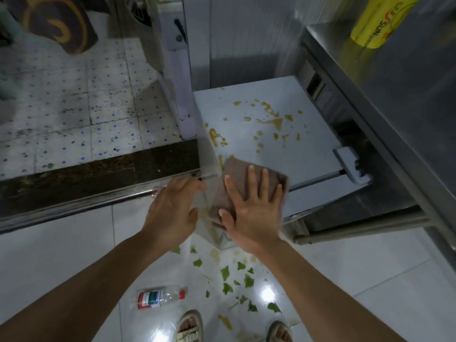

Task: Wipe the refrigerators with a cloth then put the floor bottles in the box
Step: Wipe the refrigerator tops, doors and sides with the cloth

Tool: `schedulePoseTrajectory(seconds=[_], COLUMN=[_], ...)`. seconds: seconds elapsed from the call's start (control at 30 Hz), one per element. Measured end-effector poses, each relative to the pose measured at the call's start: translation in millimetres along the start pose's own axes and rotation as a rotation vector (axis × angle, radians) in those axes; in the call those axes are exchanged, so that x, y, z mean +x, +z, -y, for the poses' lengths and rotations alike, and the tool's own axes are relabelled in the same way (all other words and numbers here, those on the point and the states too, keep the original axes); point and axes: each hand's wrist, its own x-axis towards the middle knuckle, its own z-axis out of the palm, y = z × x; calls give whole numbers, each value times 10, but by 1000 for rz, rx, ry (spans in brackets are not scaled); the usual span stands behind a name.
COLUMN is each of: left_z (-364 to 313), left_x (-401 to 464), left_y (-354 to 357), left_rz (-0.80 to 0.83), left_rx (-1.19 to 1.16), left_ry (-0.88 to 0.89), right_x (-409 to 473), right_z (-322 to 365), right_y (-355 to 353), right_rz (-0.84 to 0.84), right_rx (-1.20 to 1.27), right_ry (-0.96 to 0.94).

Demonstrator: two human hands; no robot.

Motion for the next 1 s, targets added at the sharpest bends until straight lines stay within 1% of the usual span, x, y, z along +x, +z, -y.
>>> schedulePoseTrajectory(seconds=[0.07, 0.17, 0.3, 0.4, 0.5, 0.57, 0.7, 0.83, 0.93, 1.0], left_z=[-4, -48, -140, -201, -281, -364, -597, -788, -861, -886], left_x=[36, 85, 110, 132, 164, 210, 321, 379, 405, 412], left_y=[-53, -91, -97, -48, 30, 96, 230, 373, 433, 443], left_rz=[-9, -22, -23, -10, -6, -4, 15, 28, 60, 77], left_rx=[-1, -9, -18, -4, -19, -15, -36, 24, 79, 120], left_ry=[13, 51, 68, 60, 63, 86, 154, 219, 226, 225], right_x=[110, 174, -126, -283, -236, -179, -101, -49, -52, -74], right_z=[95, 55, -82, -264, -559, -892, -1588, -2024, -2170, -2063], right_y=[-5, -27, 6, 69, 79, 57, -20, -104, -187, -193], right_rz=[30, 75, 0, -57, -44, -30, 16, 63, 66, 49], right_rx=[-10, -30, -24, -8, -22, -65, -113, -156, -154, -77], right_ry=[-47, -97, -174, -249, -380, -410, -327, -233, -173, -99])
